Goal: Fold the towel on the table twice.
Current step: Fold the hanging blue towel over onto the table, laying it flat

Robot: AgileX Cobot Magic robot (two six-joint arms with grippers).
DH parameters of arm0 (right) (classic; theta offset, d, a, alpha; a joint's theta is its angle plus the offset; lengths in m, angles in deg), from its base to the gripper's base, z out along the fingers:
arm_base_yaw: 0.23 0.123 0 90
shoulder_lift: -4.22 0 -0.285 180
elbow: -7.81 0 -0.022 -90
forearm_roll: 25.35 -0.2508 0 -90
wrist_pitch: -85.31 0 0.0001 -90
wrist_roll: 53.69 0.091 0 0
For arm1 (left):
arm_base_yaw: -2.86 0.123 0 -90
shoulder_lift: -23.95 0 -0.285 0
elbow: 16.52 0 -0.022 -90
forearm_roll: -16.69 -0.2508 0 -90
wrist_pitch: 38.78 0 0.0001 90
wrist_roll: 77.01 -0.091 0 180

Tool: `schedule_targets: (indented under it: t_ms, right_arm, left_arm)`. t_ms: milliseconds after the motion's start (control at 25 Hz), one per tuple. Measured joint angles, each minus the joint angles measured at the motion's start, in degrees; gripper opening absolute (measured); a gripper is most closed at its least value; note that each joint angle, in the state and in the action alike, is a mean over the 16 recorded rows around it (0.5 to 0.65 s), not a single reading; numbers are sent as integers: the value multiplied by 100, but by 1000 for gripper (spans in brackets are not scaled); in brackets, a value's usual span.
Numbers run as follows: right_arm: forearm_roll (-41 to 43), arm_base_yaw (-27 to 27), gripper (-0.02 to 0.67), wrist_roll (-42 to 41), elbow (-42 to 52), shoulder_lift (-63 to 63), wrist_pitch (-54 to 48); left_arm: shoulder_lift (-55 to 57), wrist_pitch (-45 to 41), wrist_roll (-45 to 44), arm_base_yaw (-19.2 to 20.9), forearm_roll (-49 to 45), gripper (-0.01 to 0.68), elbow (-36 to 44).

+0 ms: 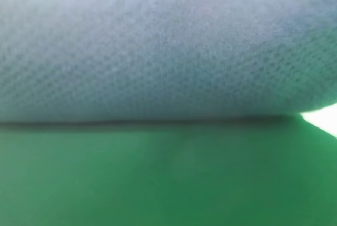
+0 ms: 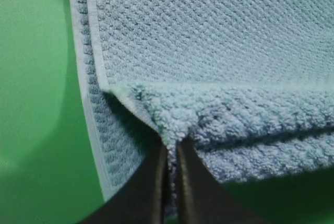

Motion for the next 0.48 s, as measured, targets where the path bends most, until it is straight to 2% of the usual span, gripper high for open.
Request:
schedule_targets:
  t_ms: [480]
  right_arm:
    - [537,-624,0,-495,-1726,-1884,105]
  left_arm:
    - [2407,385,-6,6,-237,0,-1841]
